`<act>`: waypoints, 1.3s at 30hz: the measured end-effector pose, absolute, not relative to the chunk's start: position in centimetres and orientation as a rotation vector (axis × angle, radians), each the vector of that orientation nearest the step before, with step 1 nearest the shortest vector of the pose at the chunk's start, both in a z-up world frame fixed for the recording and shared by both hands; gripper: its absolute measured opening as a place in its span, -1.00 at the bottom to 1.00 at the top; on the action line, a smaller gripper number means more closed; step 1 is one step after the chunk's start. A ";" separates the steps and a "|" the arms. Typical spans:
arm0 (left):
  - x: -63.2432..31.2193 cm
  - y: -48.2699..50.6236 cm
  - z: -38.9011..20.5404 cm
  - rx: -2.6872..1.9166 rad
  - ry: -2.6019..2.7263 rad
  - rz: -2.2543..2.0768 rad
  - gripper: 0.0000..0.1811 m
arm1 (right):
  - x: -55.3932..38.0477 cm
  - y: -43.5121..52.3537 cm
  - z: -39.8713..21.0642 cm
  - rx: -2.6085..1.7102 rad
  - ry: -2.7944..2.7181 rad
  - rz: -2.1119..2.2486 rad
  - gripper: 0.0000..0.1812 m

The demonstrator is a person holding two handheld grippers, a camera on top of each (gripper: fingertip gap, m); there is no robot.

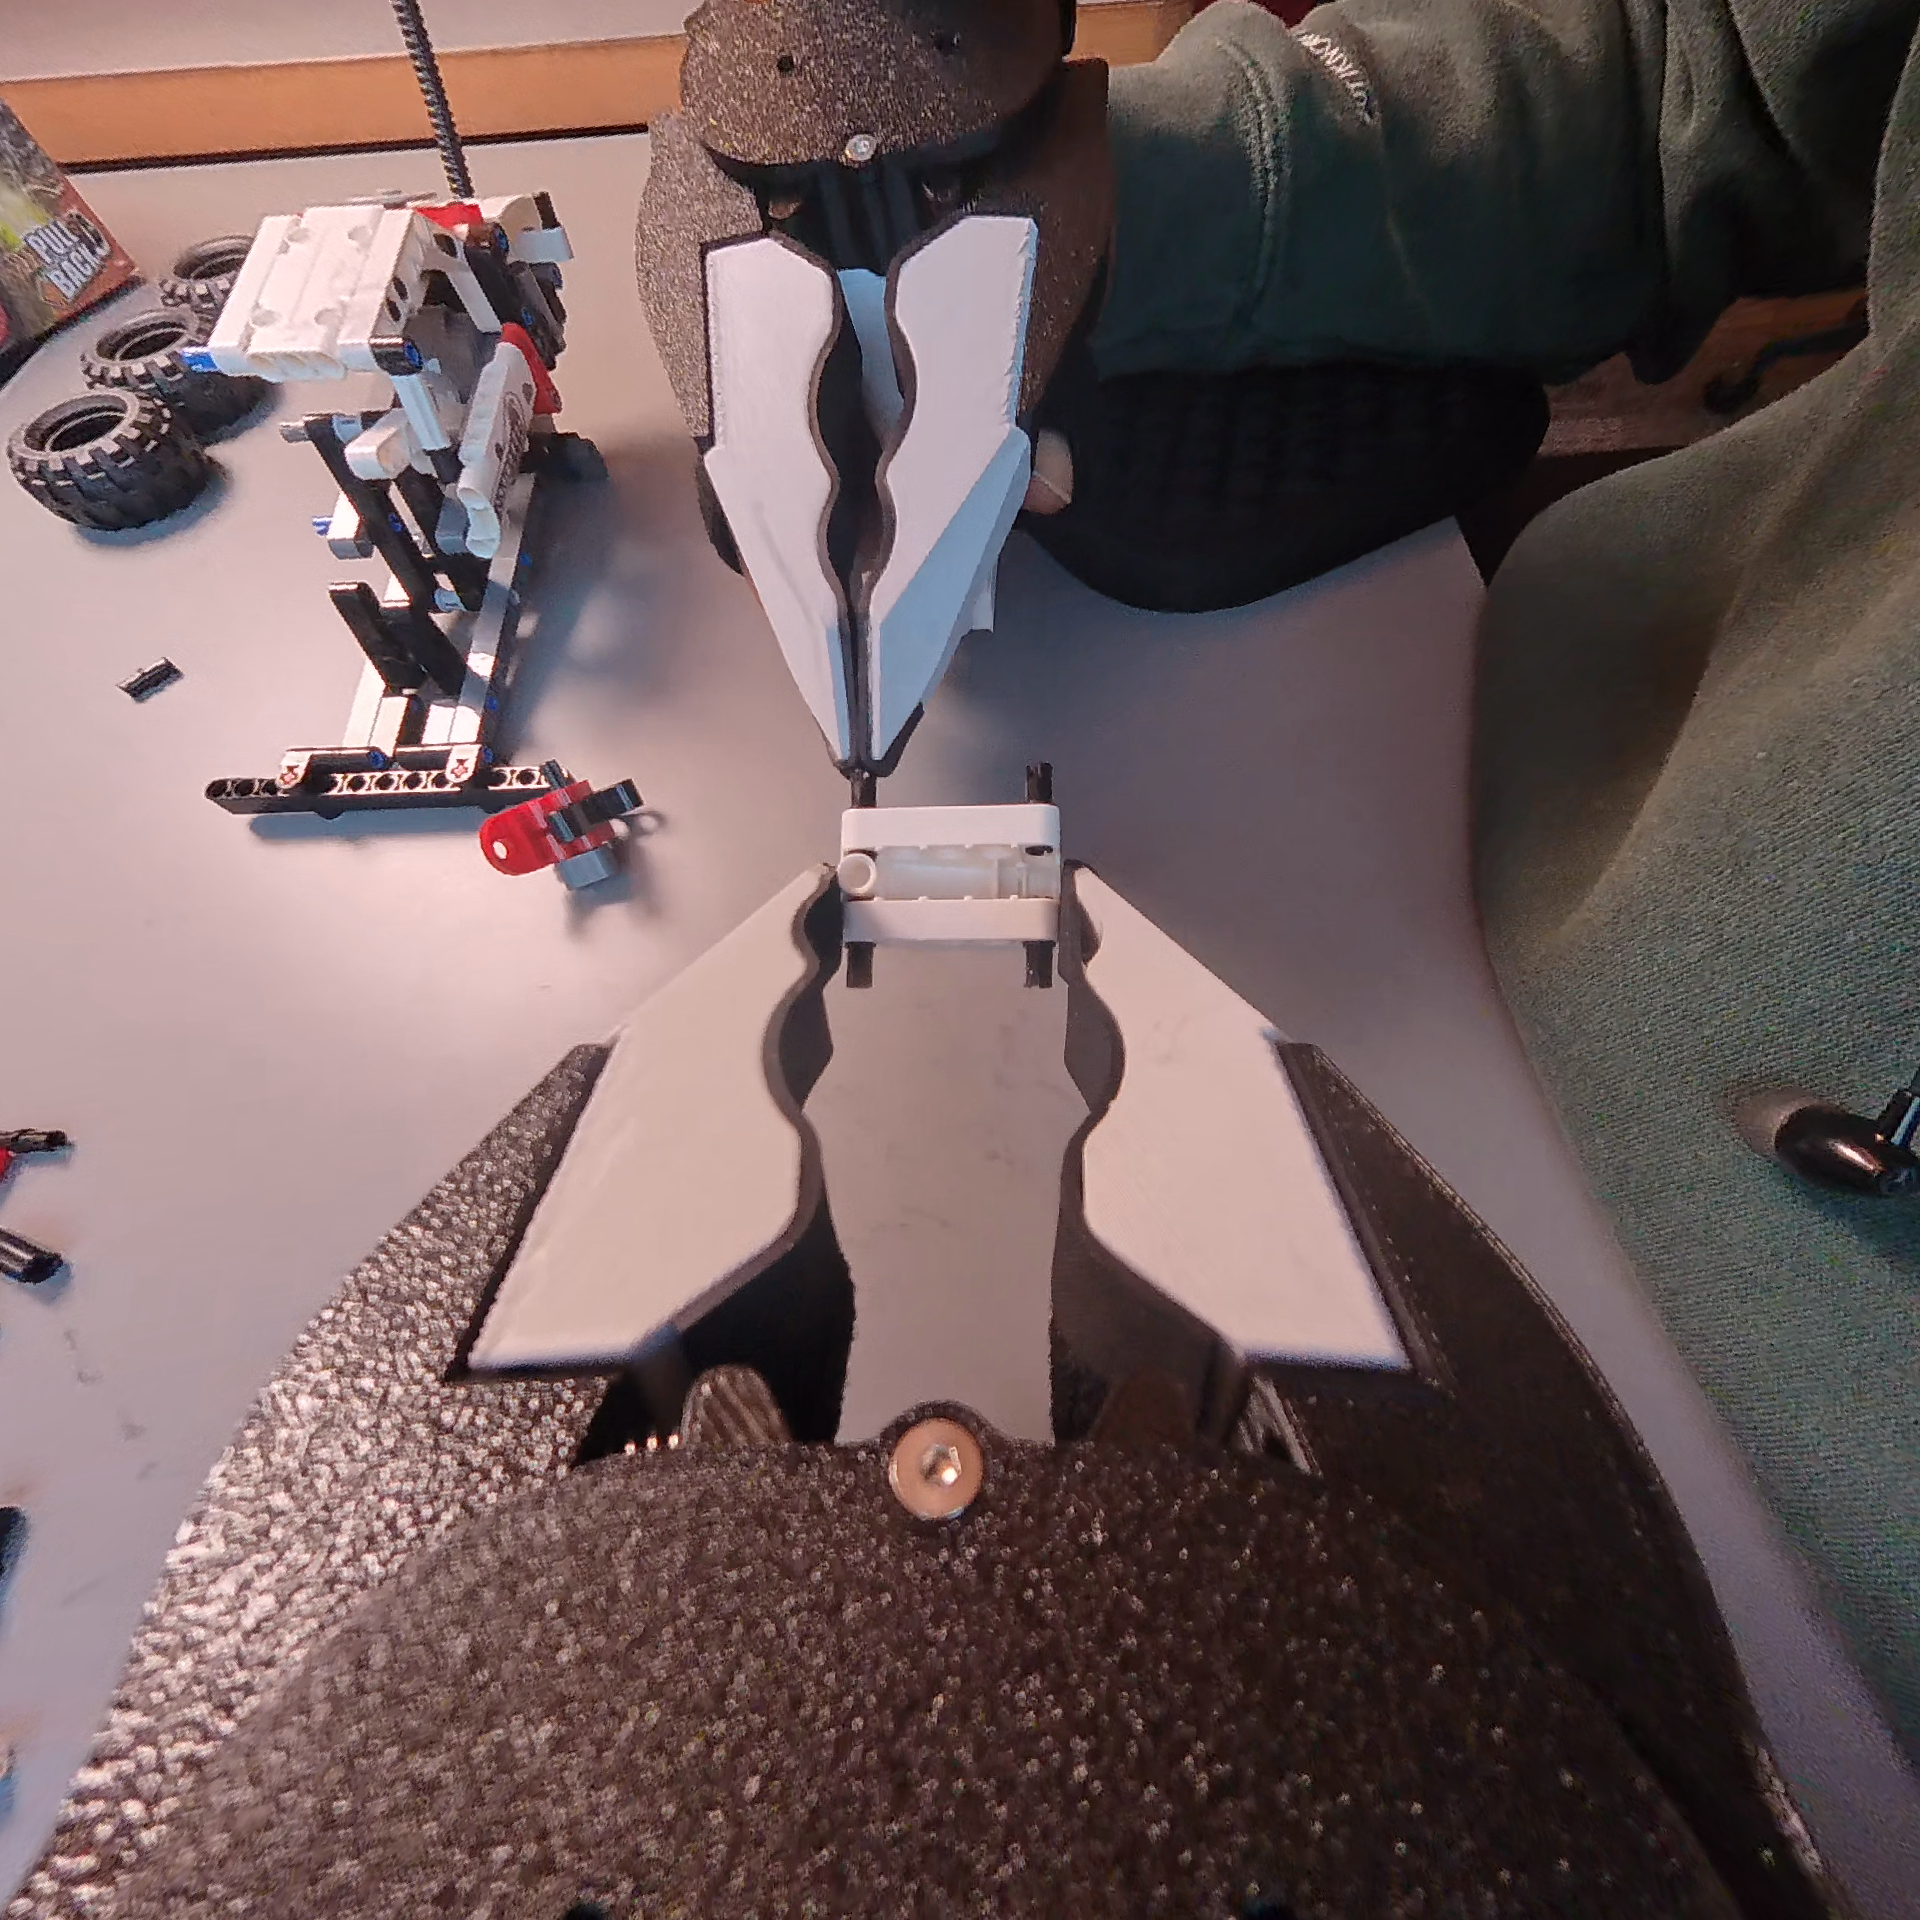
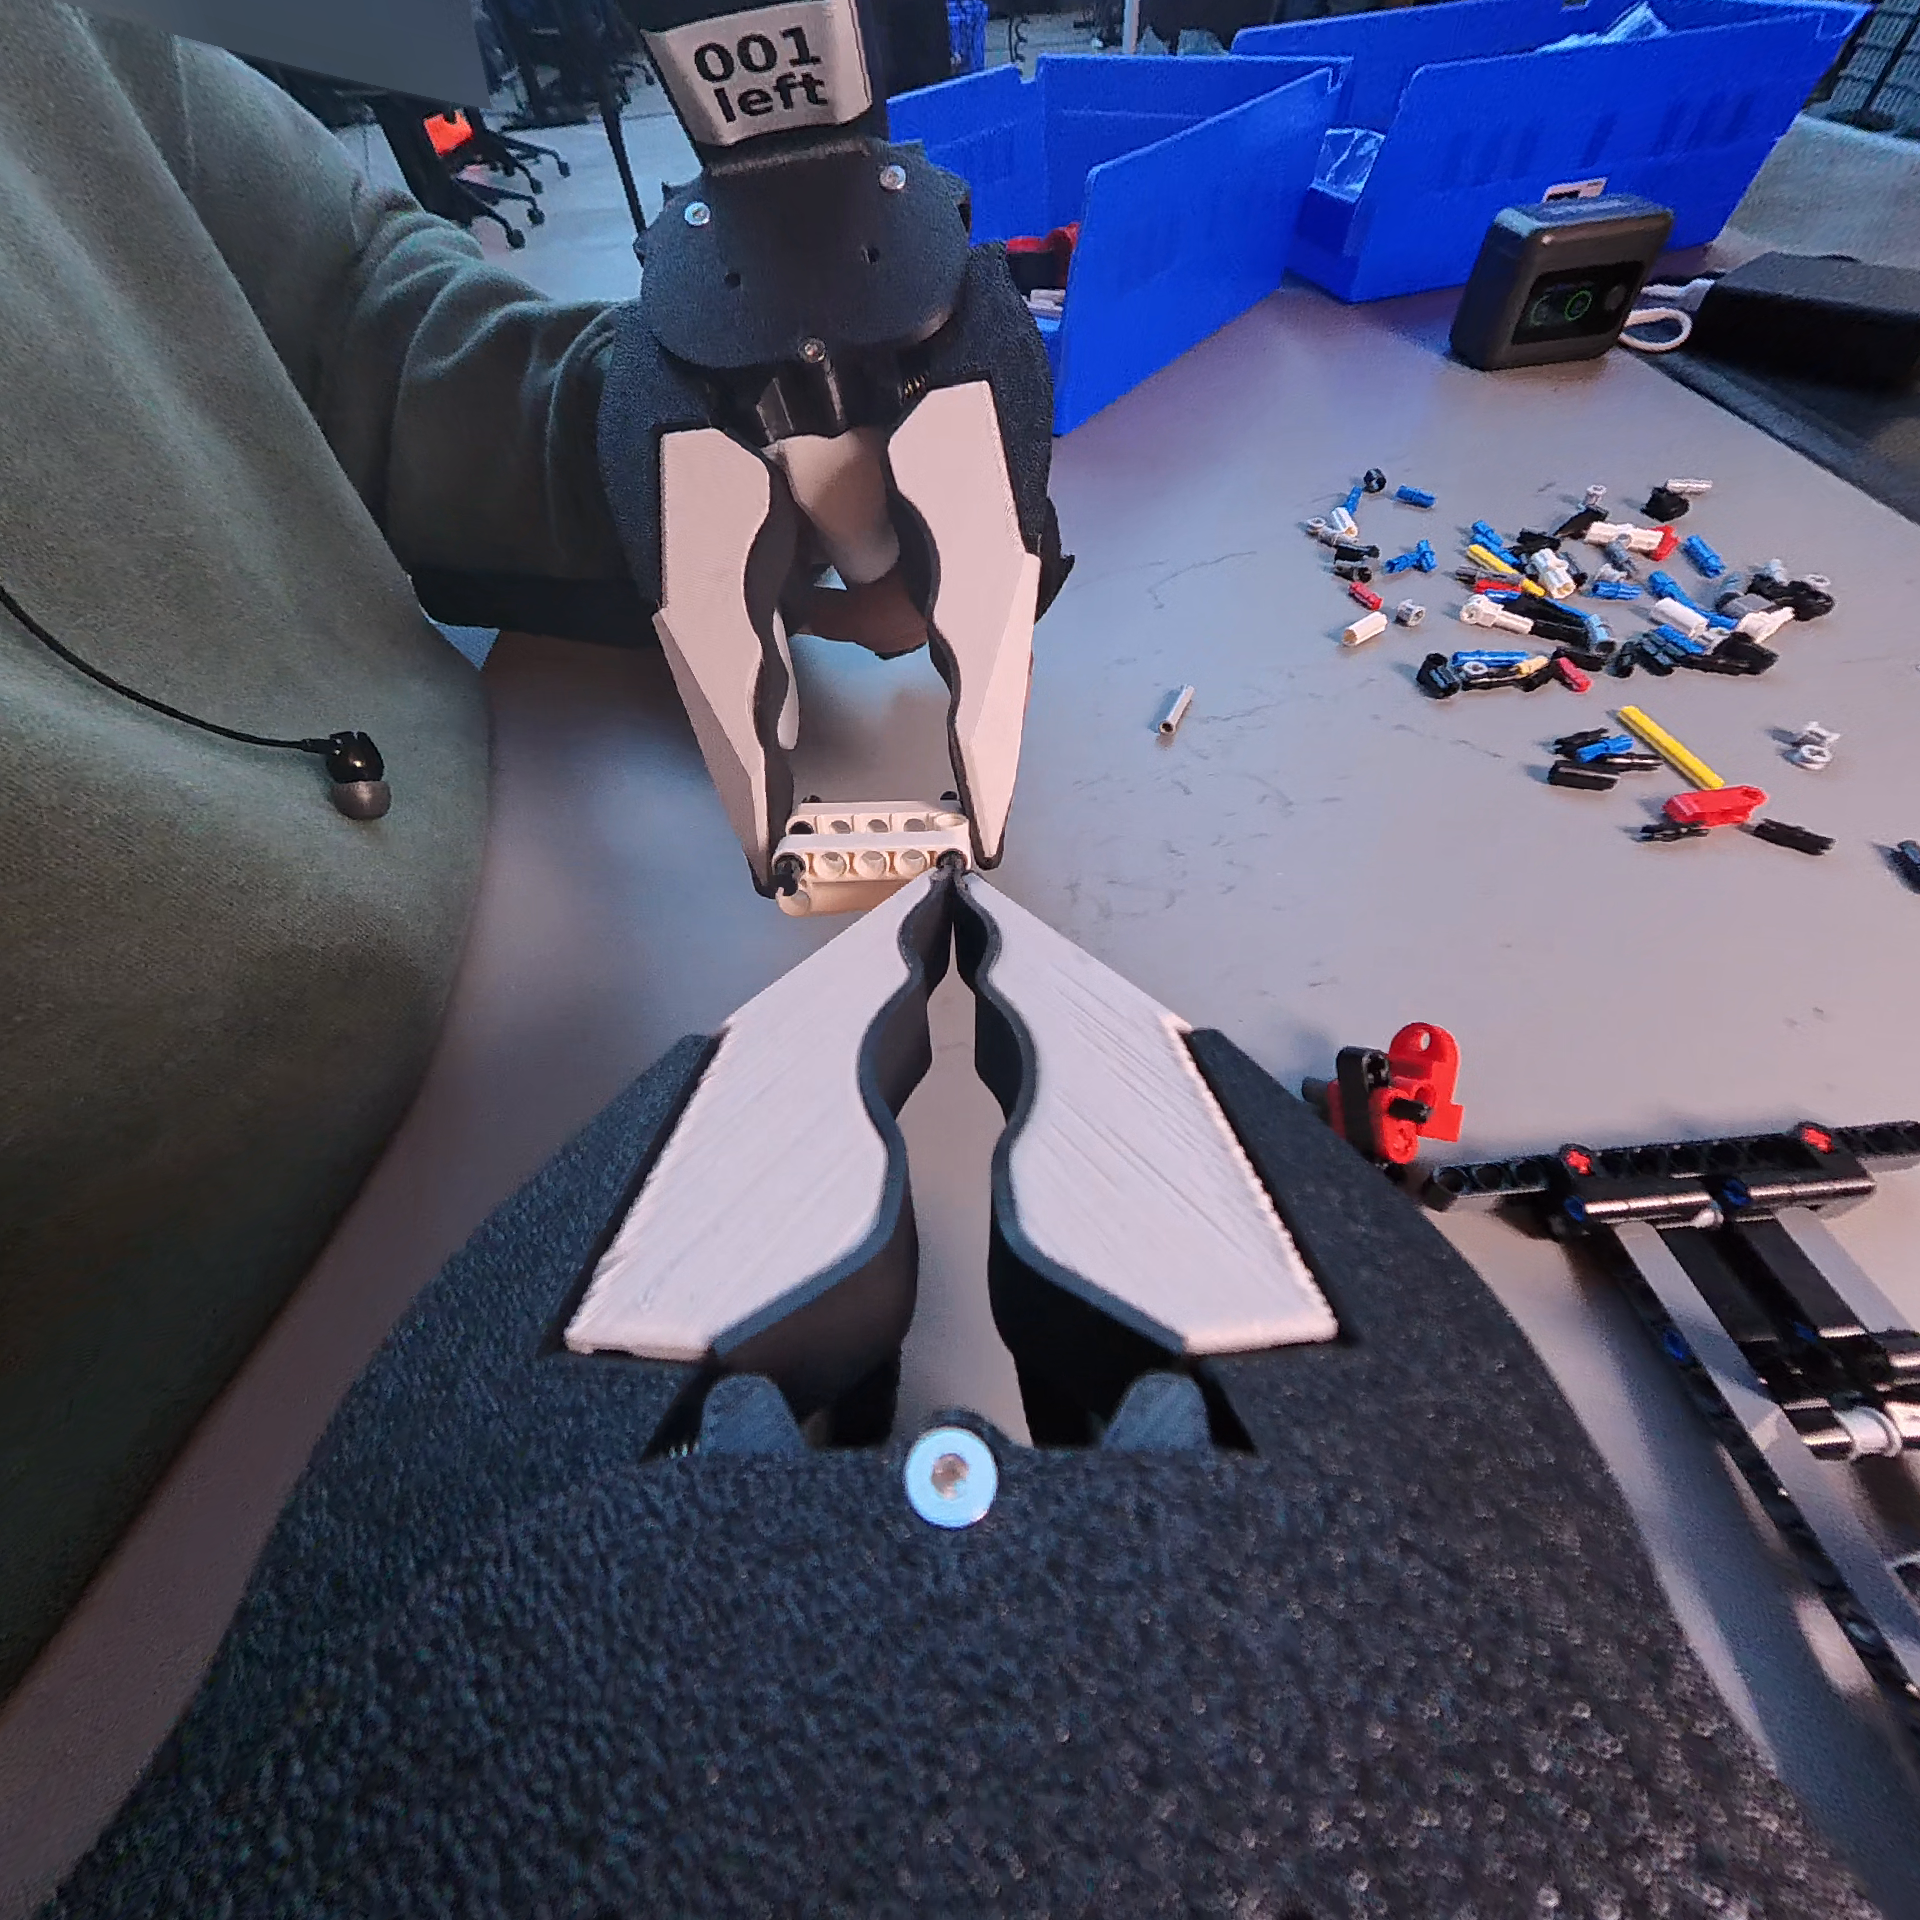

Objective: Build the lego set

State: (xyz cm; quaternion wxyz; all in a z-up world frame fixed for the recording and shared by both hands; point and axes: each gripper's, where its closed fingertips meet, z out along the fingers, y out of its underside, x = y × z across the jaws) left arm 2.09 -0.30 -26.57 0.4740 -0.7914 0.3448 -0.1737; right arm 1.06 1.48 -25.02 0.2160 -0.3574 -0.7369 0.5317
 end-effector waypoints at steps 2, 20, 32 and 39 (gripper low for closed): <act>2.0 -0.3 -26.7 -1.942 0.855 -0.417 -0.55 | 1.0 1.5 -25.3 -0.988 -2.056 1.446 -1.00; -3.8 -0.2 -22.9 -1.901 0.709 -0.281 -1.00 | 0.9 3.0 -28.3 -1.001 -2.166 1.115 -1.00; -14.0 0.3 -22.4 -1.933 0.254 -0.124 -0.40 | -0.1 3.4 -27.4 -1.045 -2.068 1.165 -0.99; -21.7 -1.4 -27.6 -2.174 -0.126 -0.001 -0.36 | 0.1 3.4 -27.2 -1.020 -2.051 1.156 -0.98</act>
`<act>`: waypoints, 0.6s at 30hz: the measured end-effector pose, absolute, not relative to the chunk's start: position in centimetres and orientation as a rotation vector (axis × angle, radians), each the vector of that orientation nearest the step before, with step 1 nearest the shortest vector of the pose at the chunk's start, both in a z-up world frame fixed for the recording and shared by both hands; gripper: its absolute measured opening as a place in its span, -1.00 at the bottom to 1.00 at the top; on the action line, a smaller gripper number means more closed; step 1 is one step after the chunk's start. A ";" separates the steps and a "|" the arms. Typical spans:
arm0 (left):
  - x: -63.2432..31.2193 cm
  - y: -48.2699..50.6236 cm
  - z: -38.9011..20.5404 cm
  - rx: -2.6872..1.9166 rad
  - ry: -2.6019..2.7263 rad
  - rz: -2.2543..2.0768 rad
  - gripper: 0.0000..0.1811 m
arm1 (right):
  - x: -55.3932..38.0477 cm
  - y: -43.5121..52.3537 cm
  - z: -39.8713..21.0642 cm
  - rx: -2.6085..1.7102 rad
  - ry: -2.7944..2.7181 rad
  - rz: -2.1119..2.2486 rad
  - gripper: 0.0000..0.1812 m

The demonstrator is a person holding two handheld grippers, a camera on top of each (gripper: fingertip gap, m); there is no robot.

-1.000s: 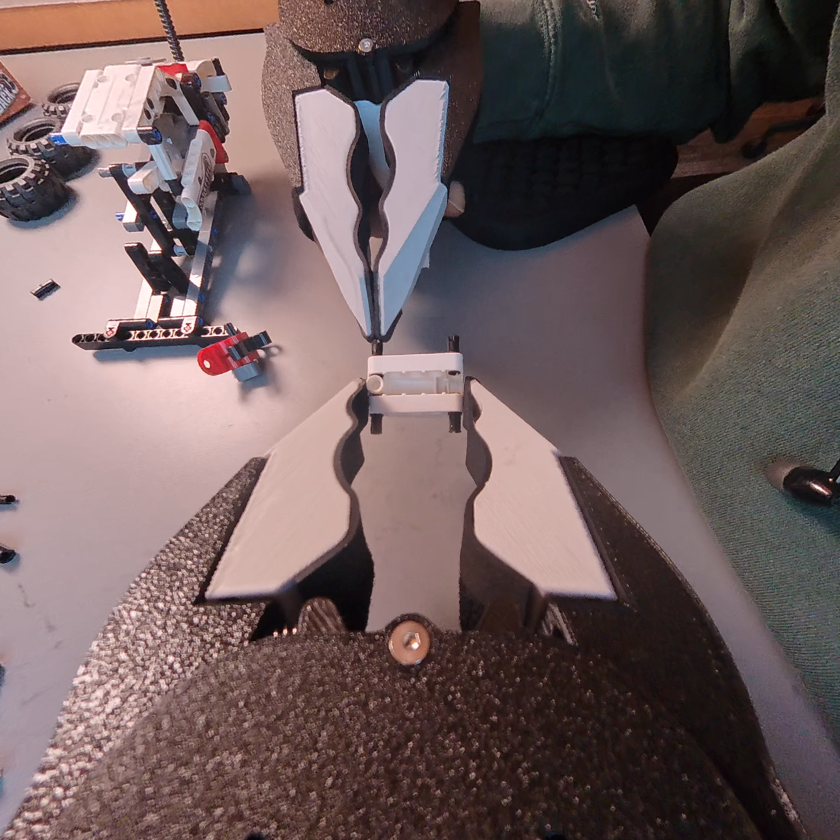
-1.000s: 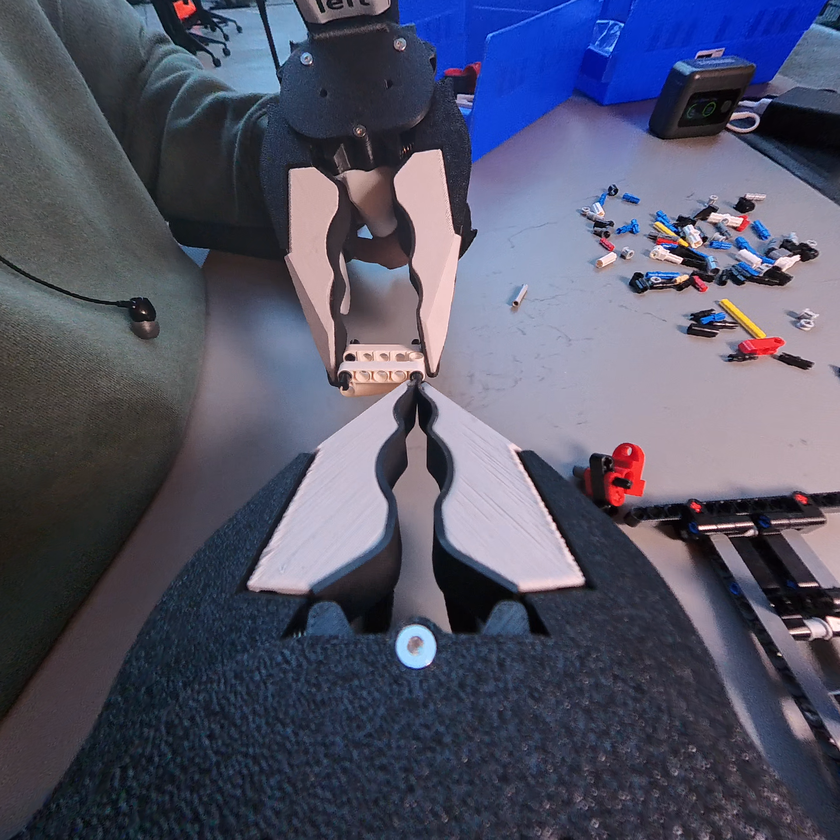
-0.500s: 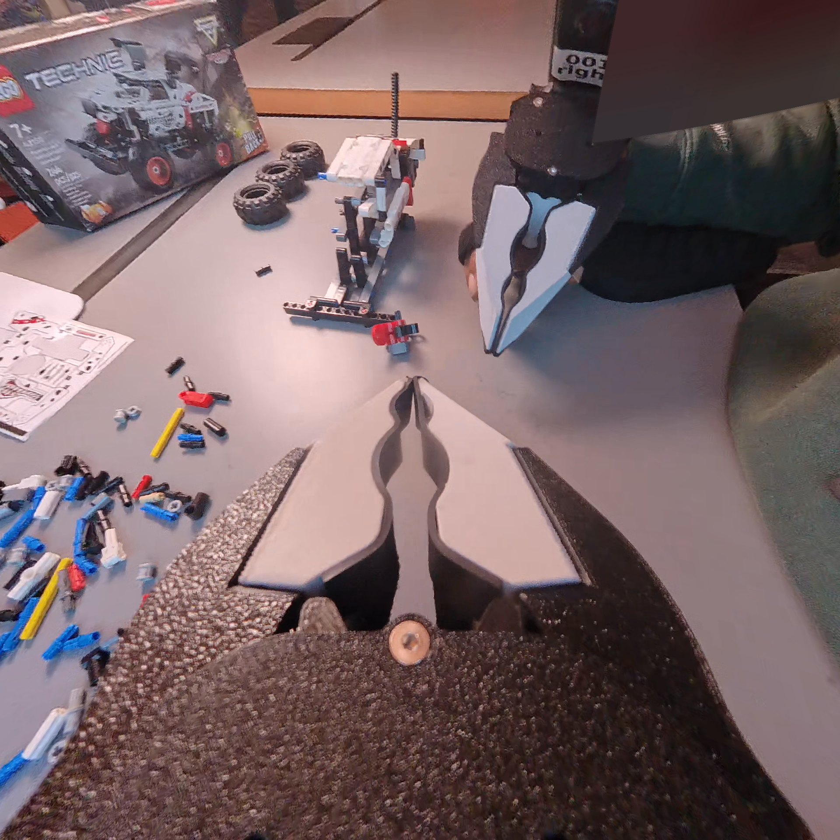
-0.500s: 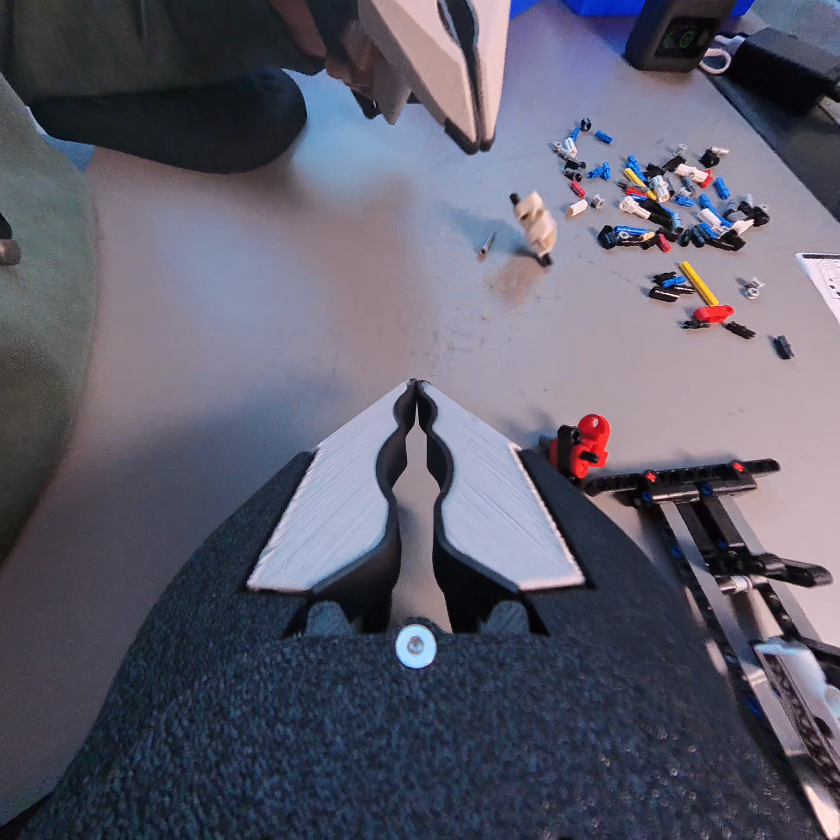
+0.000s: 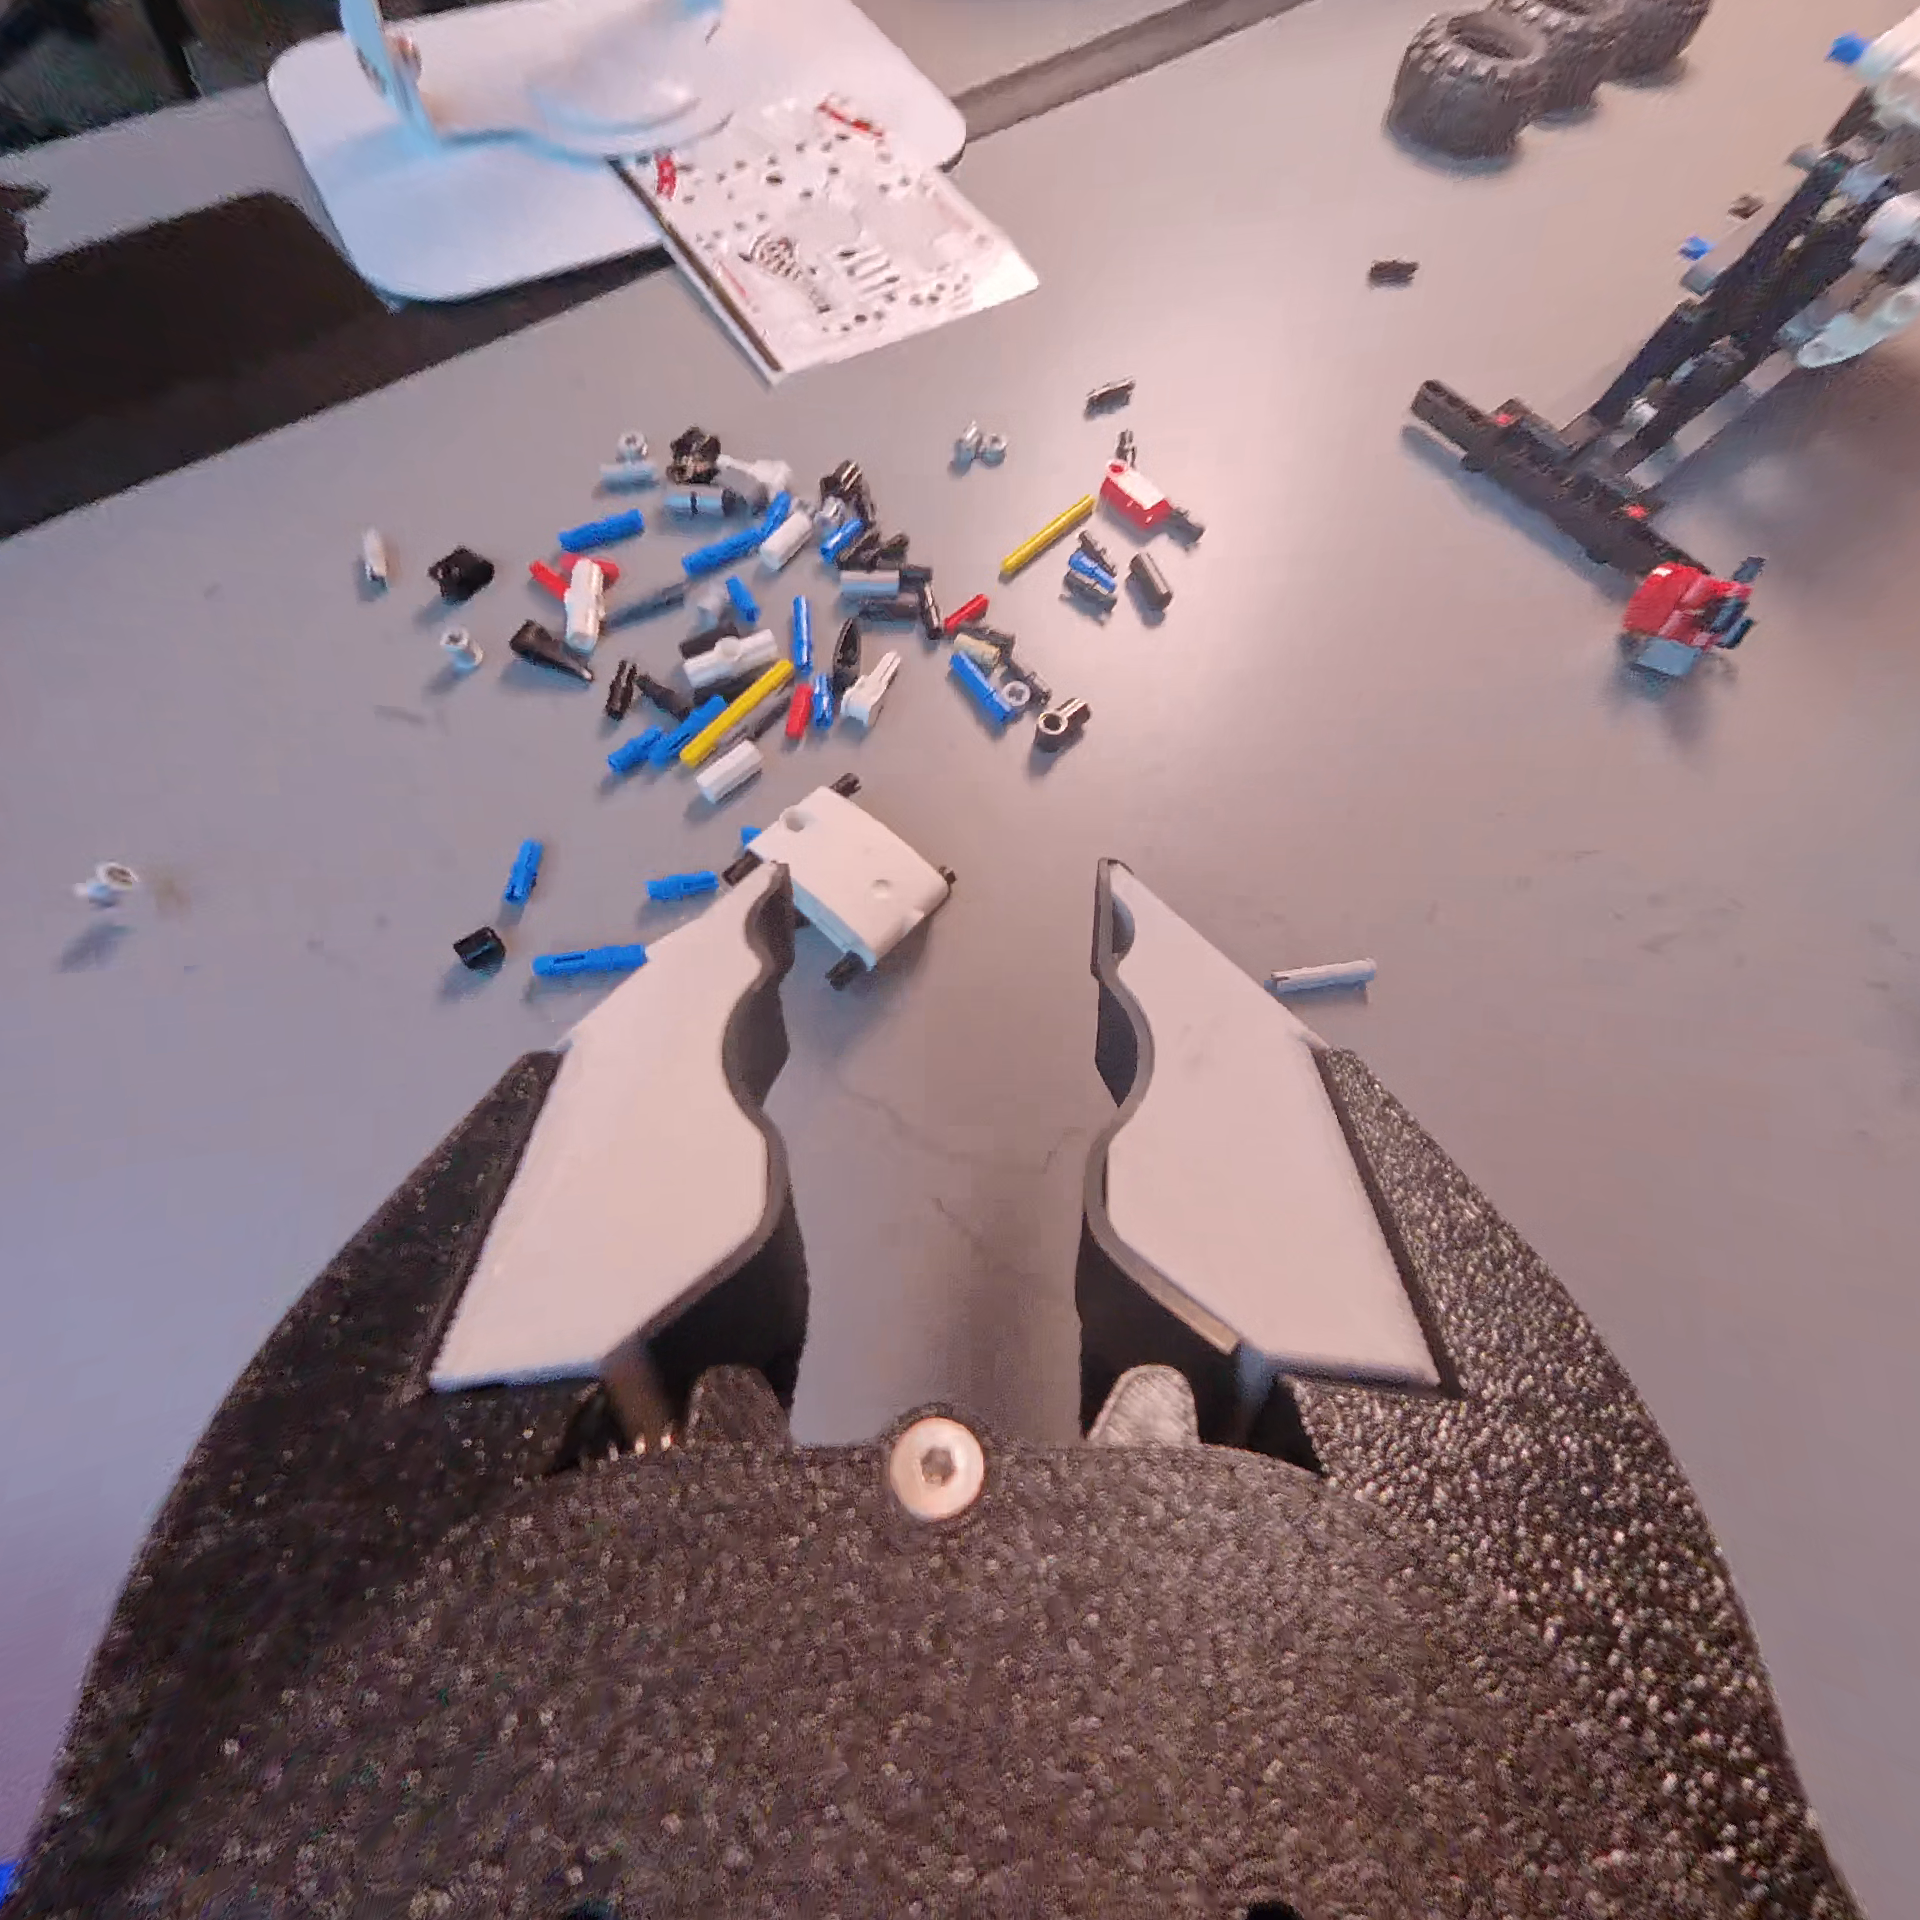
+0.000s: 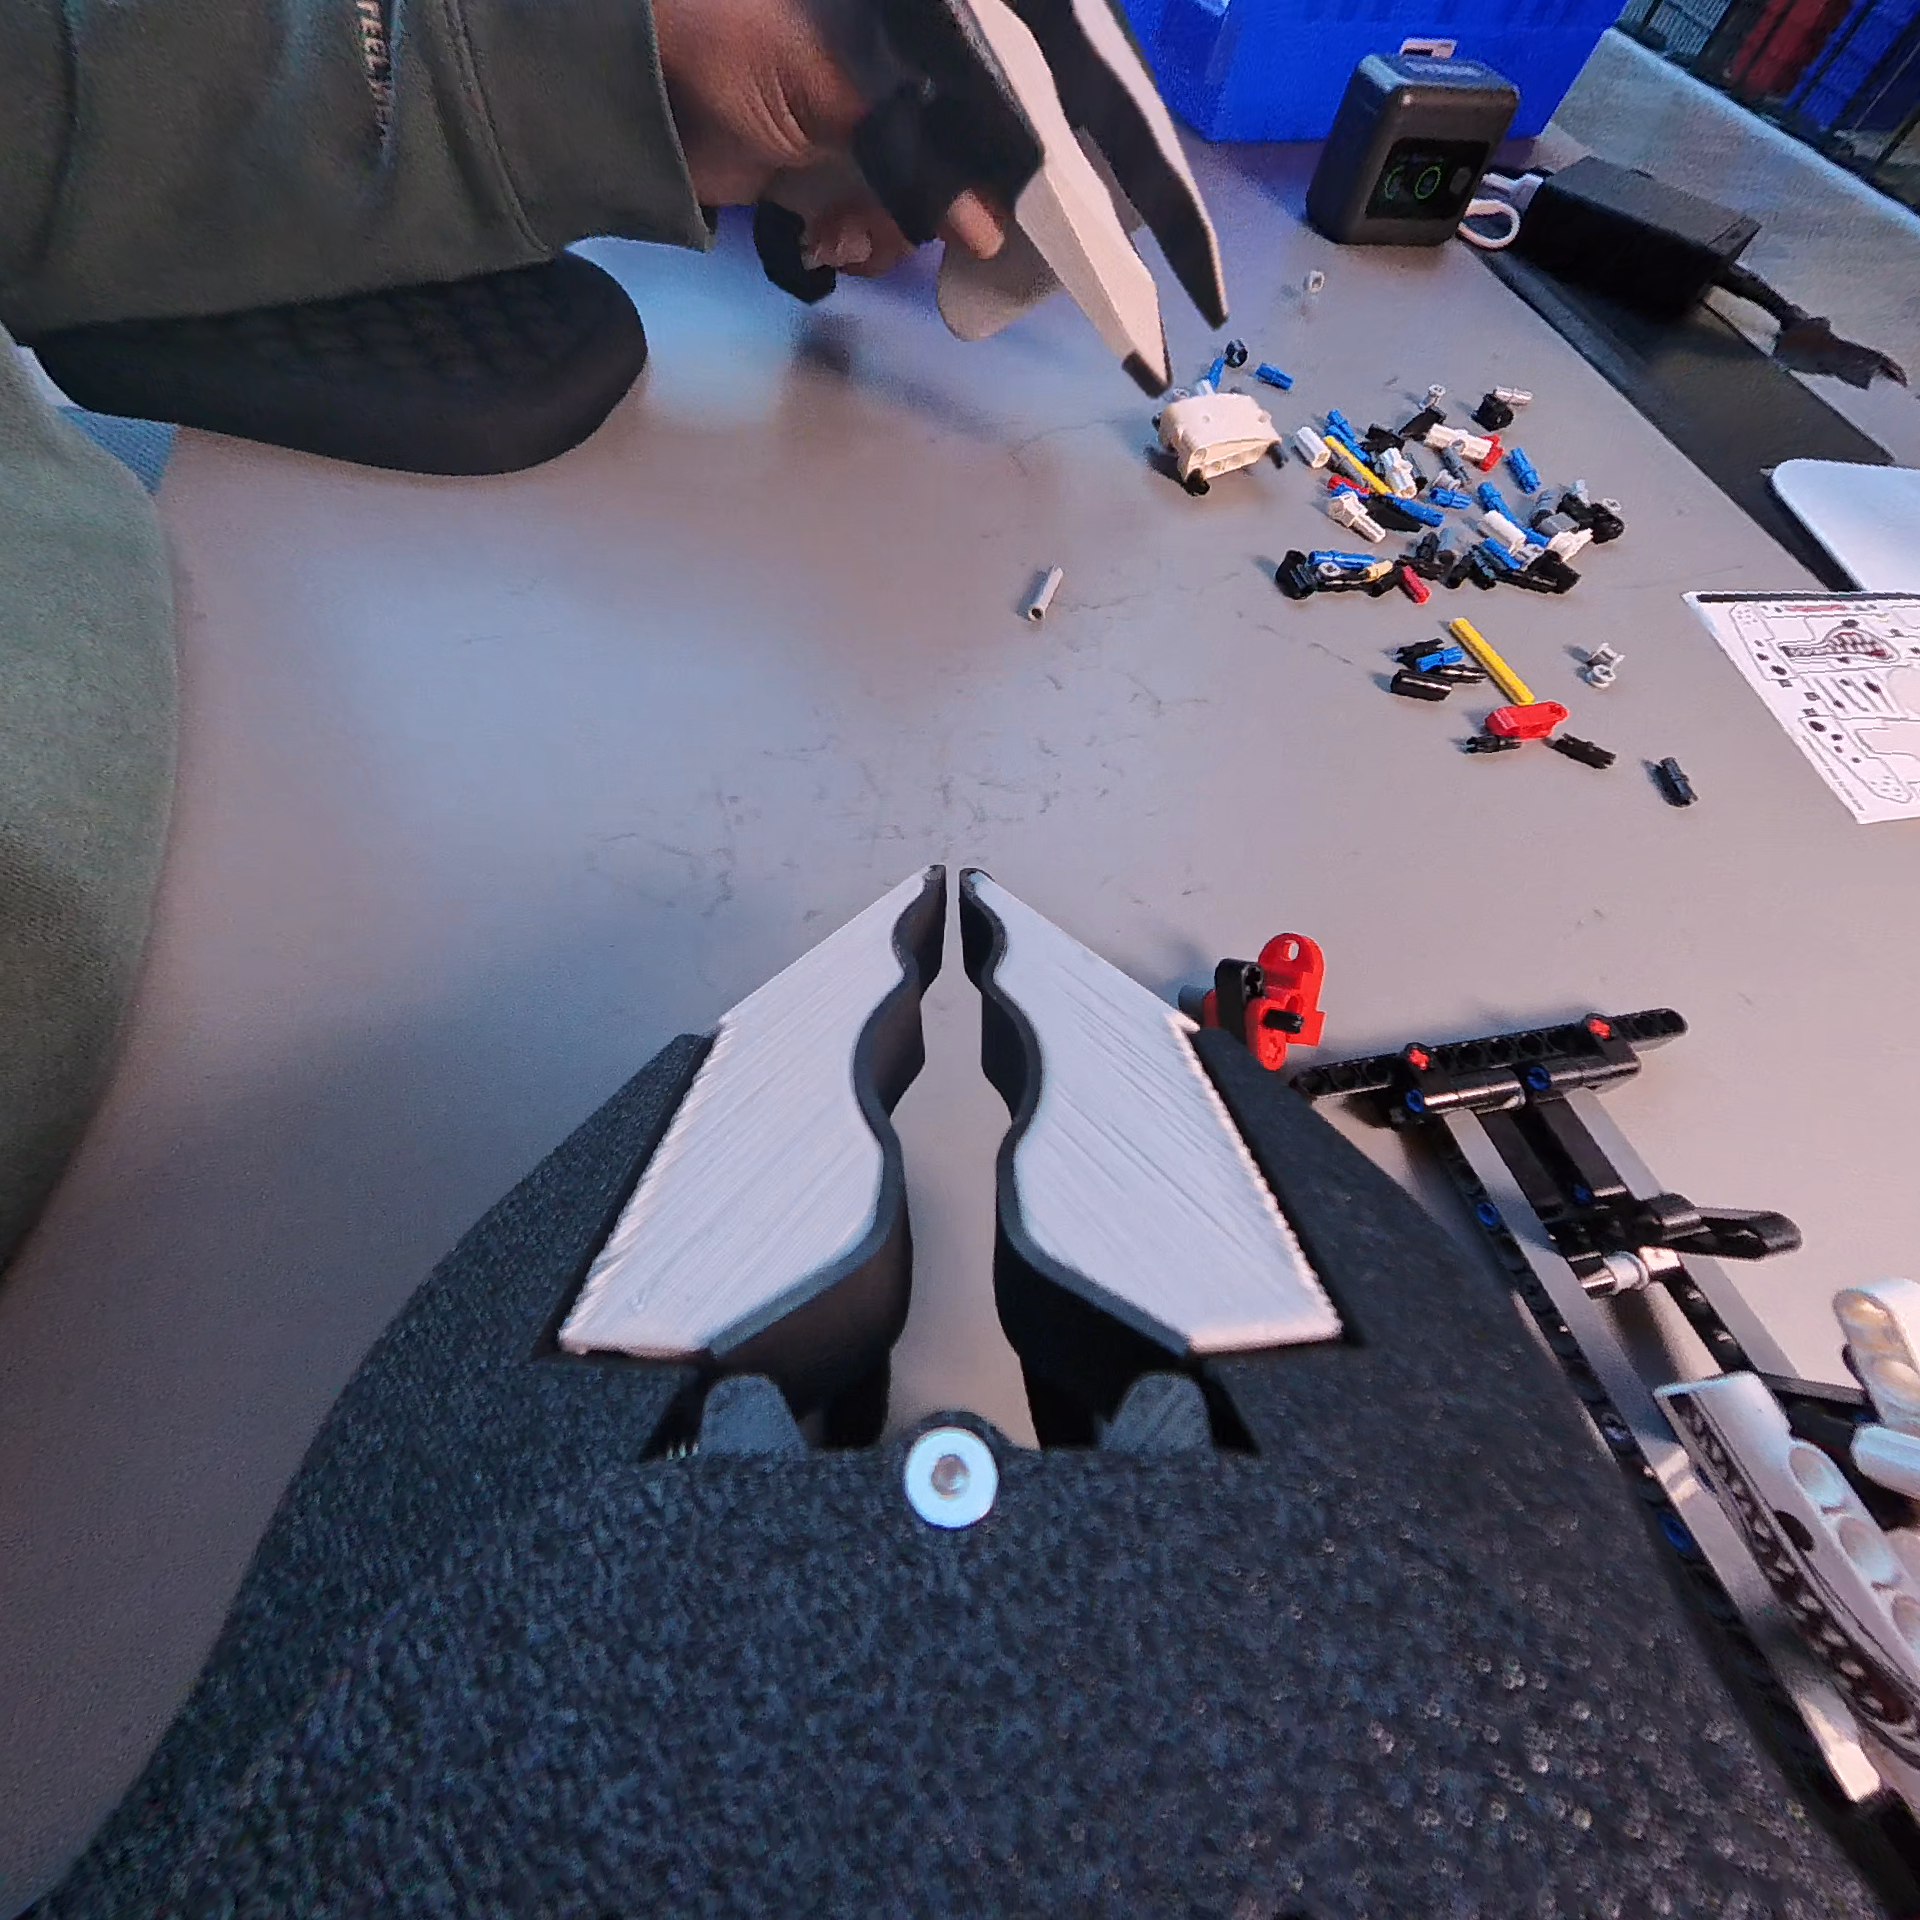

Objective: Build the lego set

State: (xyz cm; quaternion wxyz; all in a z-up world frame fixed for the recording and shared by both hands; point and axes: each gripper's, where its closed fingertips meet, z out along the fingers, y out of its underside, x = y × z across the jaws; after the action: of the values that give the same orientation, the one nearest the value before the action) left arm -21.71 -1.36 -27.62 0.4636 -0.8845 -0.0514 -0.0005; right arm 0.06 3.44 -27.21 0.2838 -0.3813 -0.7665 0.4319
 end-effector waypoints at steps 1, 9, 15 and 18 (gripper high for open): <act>-21.9 -1.3 -28.2 -2.196 -0.153 -0.003 -0.37 | 0.1 3.4 -27.2 -1.016 -2.052 1.153 -0.98; -23.0 -0.5 -31.3 -2.353 -0.089 0.230 -0.62 | 0.3 3.3 -27.5 -0.994 -2.062 1.110 -0.98; -22.1 -0.4 -28.9 -2.236 -0.067 0.162 -0.63 | 0.3 3.3 -27.5 -0.985 -2.054 1.101 -0.98; -18.8 0.2 -25.9 -2.088 0.056 0.005 -0.63 | 0.0 3.5 -27.1 -0.980 -2.016 1.102 -0.97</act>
State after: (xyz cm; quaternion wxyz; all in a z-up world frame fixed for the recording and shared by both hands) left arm -18.80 0.19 -25.94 0.5026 -0.8642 0.0230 0.0022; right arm 0.02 3.48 -27.07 0.3163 -0.3722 -0.7656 0.4187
